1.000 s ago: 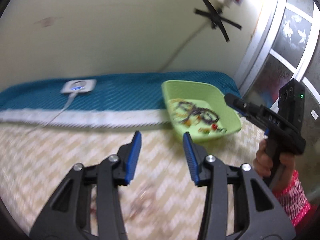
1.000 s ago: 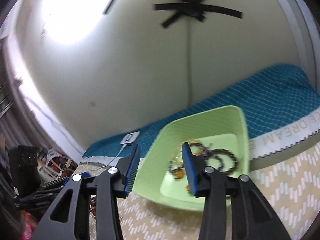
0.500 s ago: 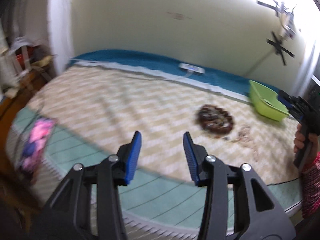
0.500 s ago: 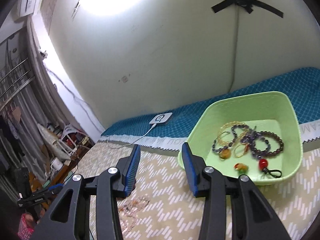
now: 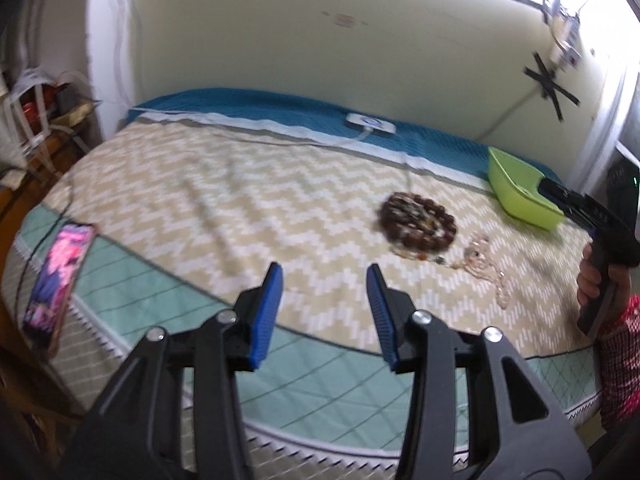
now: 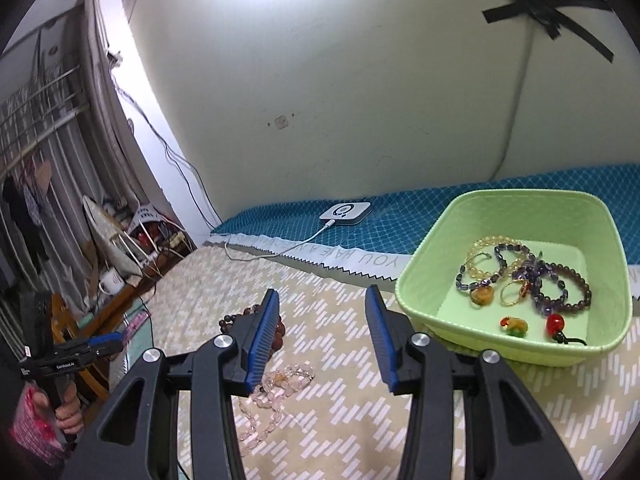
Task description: Organize jewelry
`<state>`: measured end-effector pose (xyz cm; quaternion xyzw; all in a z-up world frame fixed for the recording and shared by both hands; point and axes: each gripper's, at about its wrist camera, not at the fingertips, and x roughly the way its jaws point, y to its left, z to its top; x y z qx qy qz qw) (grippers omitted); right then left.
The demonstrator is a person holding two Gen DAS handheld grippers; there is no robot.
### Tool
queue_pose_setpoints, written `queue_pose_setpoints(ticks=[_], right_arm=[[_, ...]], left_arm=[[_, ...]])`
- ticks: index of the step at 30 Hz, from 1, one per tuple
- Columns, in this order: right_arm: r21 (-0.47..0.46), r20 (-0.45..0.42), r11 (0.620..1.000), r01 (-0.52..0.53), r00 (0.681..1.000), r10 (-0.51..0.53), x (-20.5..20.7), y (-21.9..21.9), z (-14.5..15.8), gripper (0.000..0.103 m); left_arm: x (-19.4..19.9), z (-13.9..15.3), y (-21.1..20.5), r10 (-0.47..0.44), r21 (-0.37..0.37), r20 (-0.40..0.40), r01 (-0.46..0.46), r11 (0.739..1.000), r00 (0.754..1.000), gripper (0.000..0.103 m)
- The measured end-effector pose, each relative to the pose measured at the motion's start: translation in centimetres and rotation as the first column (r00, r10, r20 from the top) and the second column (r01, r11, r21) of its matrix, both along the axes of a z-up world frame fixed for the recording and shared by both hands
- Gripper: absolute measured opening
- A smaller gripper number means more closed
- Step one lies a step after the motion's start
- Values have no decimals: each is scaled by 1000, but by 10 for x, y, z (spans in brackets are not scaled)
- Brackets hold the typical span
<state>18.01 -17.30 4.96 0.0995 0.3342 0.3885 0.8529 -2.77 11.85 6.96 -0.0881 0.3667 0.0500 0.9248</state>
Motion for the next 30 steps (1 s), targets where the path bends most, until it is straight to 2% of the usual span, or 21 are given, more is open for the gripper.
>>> queue_pose_setpoints(ticks=[6,9,11,13,17,24,25,26,27,29,30], right_arm=[[-63,-33,998,-7,999,5,0,8,-3,24],[-100,-78,993,-63,995,55,-4,17,-11,23],[-143,-103,984,-108,990,94,-8,31,-18,15],[-167,-133,974,-152,982,130,-10,44,-23,12],[-201,-160,961,-189,974,158,-11,64,-27,12],[-237,-188,942,-238,963,196,11,112,-34,12],[-262,-191,933,-246,961,199,14,120,-38,12],[-294,-201,922,-254,959,200,17,129,-44,10],[-330,-226,905,-270,953,202,19,138,-53,4],[-362,-200,895,-262,959,200,18,144,-53,0],[-373,-186,894,-248,964,190,17,144,-50,0]], left_arm=[[36,-14,-17,-102,-47,-26,101,994,994,41],[54,-20,-26,-161,-76,-32,159,984,986,41],[67,-24,-32,-196,-70,-40,193,979,980,41],[78,-29,-34,-208,-73,-49,204,976,977,41],[96,-38,-28,-215,-137,-55,206,969,975,41],[121,-57,-28,-245,-149,-82,231,961,966,41],[122,-59,-28,-247,-150,-81,234,961,966,30],[121,-59,-25,-260,-176,-67,245,954,963,11],[120,-56,-22,-251,-181,-61,236,955,966,0],[115,-52,-12,-201,-145,-45,193,970,978,0],[111,-49,-1,-181,-164,-33,173,971,983,0]])
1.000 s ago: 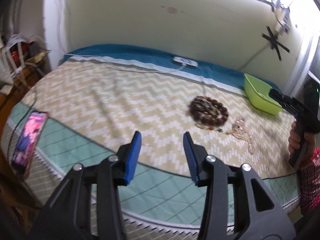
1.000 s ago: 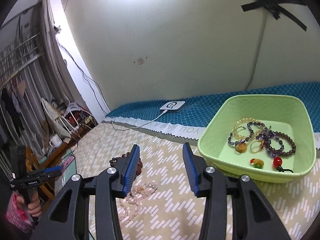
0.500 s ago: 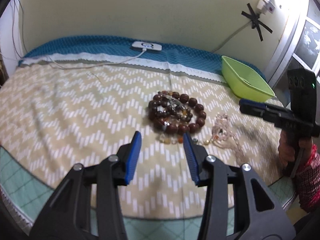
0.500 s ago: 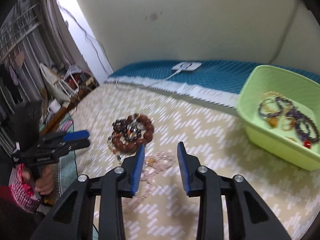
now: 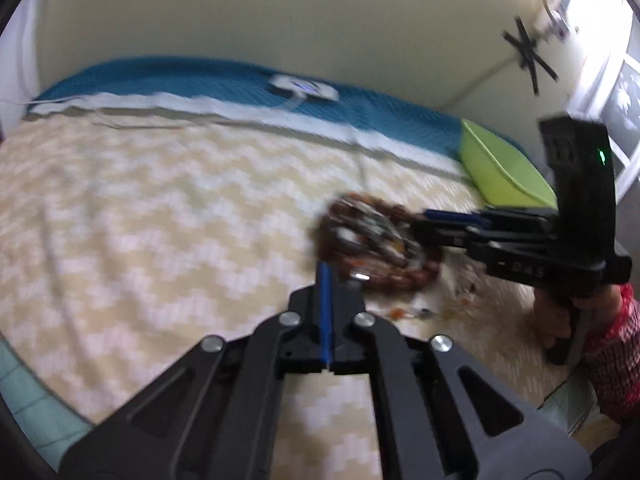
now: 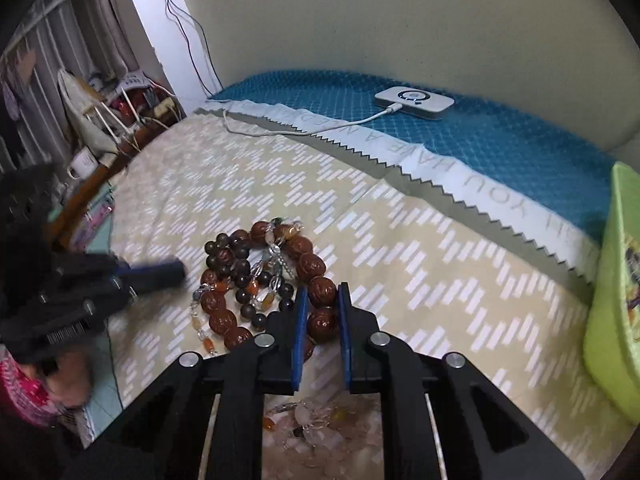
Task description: Organize jewelry
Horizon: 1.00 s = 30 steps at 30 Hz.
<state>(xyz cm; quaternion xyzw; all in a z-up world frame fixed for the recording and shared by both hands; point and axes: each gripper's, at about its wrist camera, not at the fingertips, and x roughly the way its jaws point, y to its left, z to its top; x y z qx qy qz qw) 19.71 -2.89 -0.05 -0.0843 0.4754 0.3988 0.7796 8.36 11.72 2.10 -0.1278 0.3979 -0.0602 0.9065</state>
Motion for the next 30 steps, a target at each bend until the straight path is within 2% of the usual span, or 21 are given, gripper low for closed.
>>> queue_pose_setpoints(ticks=[4,9,11,12,14,17,18,19,20,22,23,30], right_arm=[[26,40,999,28,999,-29,-17,-22,19,0],[-25,108,995,98,990,-95,-30,-49,14,0],[18,117,988,152,981,-153,-29,-55,19,11],[66,97,989,134,985,-140,-30,-53,25,12],[93,93,992,83,991,-92,-35,-43,30,12],[33,84,999,-1,996,-2,-37,-12,24,10],[13,76,1000,0,997,-1,-35,-6,20,8],[-14,59,1000,12,998,-11,-30,0,13,0],[-13,26,1000,22,999,-22,-24,2,6,0],[39,-44,998,56,998,-54,-13,-2,7,0],[94,-59,994,57,997,-51,-14,-6,15,0],[338,35,941,29,998,-44,-23,-19,98,0]], left_arm=[[-15,6,27,50,-41,5,-50,998,999,0],[-22,4,25,39,-46,-6,-39,998,999,0],[-20,0,18,20,-50,-26,-22,999,999,0],[-19,-2,12,4,-55,-34,-6,998,999,0],[-22,-2,4,-15,-49,-31,13,999,999,0],[-25,-2,-6,-47,-44,-23,46,998,999,0],[-25,-2,-8,-52,-42,-23,51,998,998,0],[-26,-2,-11,-61,-40,-24,60,997,998,0],[-27,-2,-13,-67,-37,-23,66,997,997,0],[-29,-2,-16,-74,-32,-23,74,997,997,0],[-30,-2,-16,-75,-29,-26,74,997,997,0],[-37,10,-17,-58,-31,0,58,998,998,0]])
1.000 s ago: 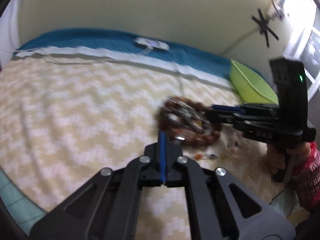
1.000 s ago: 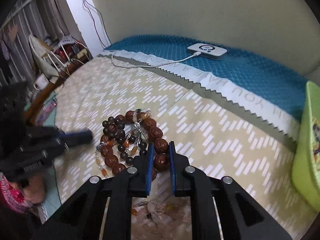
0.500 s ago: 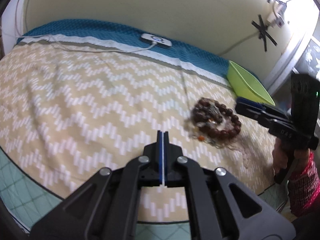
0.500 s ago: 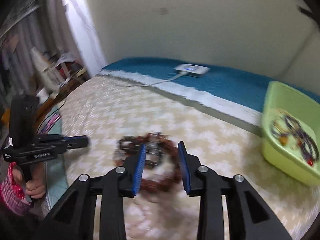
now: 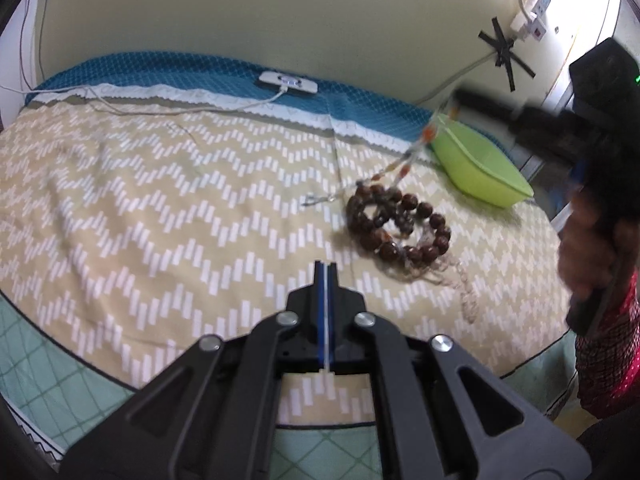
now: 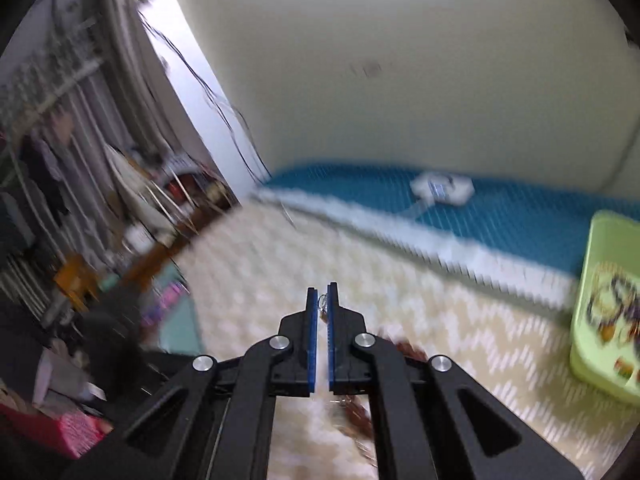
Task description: Organize jewelry
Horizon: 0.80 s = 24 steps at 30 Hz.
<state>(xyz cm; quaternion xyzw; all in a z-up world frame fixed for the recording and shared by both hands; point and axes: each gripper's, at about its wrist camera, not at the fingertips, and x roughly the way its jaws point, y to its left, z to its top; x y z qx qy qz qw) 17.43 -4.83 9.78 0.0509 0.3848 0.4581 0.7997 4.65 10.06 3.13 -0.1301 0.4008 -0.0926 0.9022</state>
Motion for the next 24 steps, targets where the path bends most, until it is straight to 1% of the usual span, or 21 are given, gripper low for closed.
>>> queue_pose_setpoints(ticks=[1,3,5,6,7,9,12,14,15,18,21,24], right_arm=[[34,12,999,-4,1000,3,0,-1,14,0],[81,42,997,1,999,-4,0,-2,37,0],[117,81,993,25,996,-34,0,-6,58,0],[133,90,991,32,995,-45,0,-9,65,0],[151,101,988,42,993,-58,-1,-12,73,0],[171,120,984,50,990,-71,-4,-16,86,0],[187,119,981,52,990,-75,-7,-19,93,0],[188,134,981,56,988,-82,-11,-20,100,0],[192,143,980,59,986,-87,-13,-22,105,0],[226,171,972,70,979,-110,-18,-30,122,0],[262,222,962,76,965,-137,-24,-36,151,0],[281,276,957,70,949,-150,-33,-36,179,0]], left_arm=[[-3,3,0,0,-2,8,0,1000,1000,0],[-6,7,-1,-1,2,16,1,1000,1000,7],[-11,12,-1,4,8,34,-5,1000,999,27],[-14,15,-1,8,9,46,-8,1000,999,30],[-16,17,-1,7,10,53,-7,1000,999,32],[-19,20,-3,-1,16,63,0,1000,998,32],[-23,26,-5,-9,13,76,8,1000,997,34],[-26,30,-6,-10,15,90,9,1000,996,46],[-27,32,-8,-12,20,100,10,1000,995,47],[-27,35,-13,-27,36,105,24,999,994,48],[-23,43,-22,-51,45,121,46,998,991,48],[-17,58,-37,-97,57,160,89,994,982,51]])
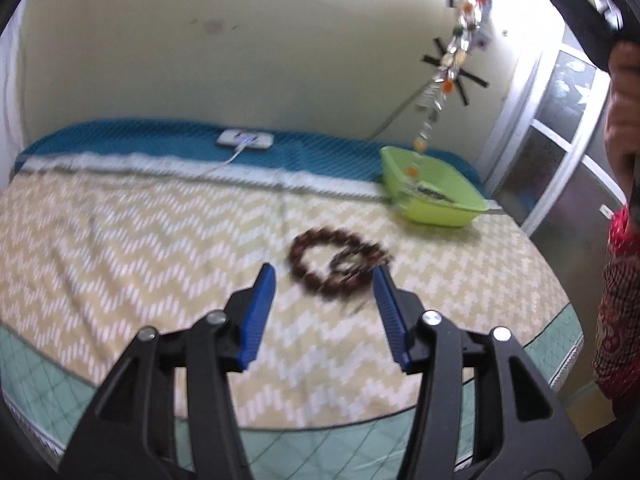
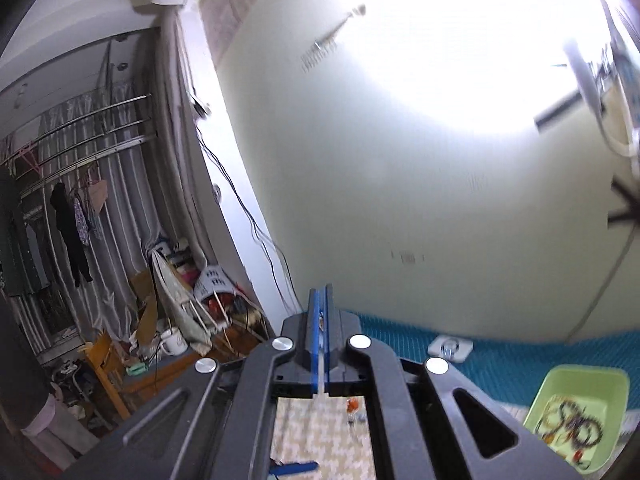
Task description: Organize jewelry
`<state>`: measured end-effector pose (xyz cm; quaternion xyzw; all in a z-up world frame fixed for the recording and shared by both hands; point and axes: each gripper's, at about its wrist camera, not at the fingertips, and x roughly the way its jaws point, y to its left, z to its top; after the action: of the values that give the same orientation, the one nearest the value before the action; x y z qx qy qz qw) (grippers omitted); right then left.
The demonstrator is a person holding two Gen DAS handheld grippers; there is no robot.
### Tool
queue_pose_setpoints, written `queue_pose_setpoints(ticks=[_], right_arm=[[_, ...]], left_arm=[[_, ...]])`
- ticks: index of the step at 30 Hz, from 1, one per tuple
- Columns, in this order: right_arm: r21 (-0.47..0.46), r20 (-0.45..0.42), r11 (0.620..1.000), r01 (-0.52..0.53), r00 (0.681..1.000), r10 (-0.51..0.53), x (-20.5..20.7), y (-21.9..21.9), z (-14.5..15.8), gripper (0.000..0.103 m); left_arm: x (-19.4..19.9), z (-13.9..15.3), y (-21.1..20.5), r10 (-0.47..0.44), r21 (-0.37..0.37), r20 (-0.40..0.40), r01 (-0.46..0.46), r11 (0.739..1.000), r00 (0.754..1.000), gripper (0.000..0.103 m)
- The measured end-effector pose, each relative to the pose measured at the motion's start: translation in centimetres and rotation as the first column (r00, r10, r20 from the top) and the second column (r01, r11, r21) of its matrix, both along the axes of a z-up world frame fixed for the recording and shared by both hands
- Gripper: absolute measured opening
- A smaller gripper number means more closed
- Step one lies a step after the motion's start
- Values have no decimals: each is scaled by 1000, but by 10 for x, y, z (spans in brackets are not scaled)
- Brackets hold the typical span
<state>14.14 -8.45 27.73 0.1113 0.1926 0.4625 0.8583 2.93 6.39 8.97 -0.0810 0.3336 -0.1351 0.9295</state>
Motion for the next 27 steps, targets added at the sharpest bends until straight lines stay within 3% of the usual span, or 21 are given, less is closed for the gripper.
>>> queue_pose_setpoints(ticks=[2,6,12,15,18,19,22,25,27], right_arm=[[8,39,1000,4,999,-4,-7,1,16,0],[23,81,1000,4,997,-5,-19,-3,34,0],[-18,63,999,35,997,-34,-27,-22,18,0],[-77,10,996,40,999,-39,-27,-39,-20,0],[-210,-97,978,3,995,-24,-27,-46,-82,0],[-268,-148,963,-17,989,-24,-27,-46,-111,0],[-407,-245,910,-79,969,-26,-35,-40,-181,14],[-497,-310,852,-163,951,2,-53,-24,-232,14],[-523,-329,829,-200,944,20,-65,-17,-249,14]], left_arm=[[3,13,-14,-42,6,40,42,999,998,59],[9,33,-45,-121,43,109,117,992,987,63],[23,41,-71,-171,54,112,165,985,979,63],[22,37,-56,-139,32,107,136,990,985,63],[12,17,-24,-77,25,52,76,997,996,63],[11,10,-17,-61,22,27,60,998,998,63],[5,-20,1,-34,-11,-78,33,999,996,63],[-3,-41,0,-31,8,-127,32,999,991,63],[-8,-50,-5,-45,12,-145,47,999,988,63]])
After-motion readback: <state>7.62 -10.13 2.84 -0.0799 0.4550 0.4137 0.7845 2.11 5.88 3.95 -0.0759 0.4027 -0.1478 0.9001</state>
